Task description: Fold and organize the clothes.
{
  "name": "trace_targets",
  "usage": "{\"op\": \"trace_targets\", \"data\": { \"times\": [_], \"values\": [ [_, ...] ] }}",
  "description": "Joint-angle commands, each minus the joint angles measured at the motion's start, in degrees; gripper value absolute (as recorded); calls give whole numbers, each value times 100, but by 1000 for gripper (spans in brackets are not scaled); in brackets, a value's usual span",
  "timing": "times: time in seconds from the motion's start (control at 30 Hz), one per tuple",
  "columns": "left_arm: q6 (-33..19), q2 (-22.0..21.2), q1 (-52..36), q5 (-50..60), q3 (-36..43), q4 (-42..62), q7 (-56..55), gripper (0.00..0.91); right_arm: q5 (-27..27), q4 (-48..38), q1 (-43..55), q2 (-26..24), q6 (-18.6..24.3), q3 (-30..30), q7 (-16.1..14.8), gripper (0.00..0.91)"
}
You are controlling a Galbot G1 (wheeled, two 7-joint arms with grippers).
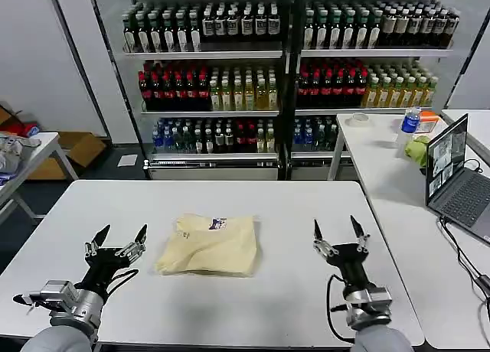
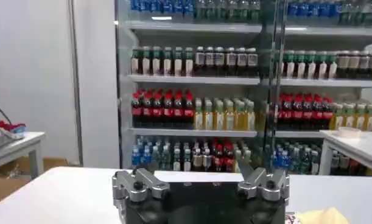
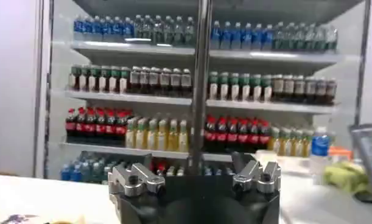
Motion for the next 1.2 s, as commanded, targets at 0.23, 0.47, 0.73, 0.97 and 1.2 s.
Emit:
{"op": "trace_targets", "data": {
  "times": [0.23,0.47,0.73,0.97,1.2],
  "values": [
    [-89,139,-73,159,6,152,75,907,-349,465,-766,-39,106,343,-143,907],
    [-89,150,-103,155,13,171,105,907,-400,515,-778,78,186,326,161,907],
    [-87,170,-183,155,63,219,127,907,-552,506,-849,143,130,337,189,907],
    [-69,163,-186,157,83,208,165,907,-597,527,-894,177,168,345,203,907],
    [-94,161,-191,164,98,213,187,907,-619,568,-935,193,178,370,190,907]
  ]
}}
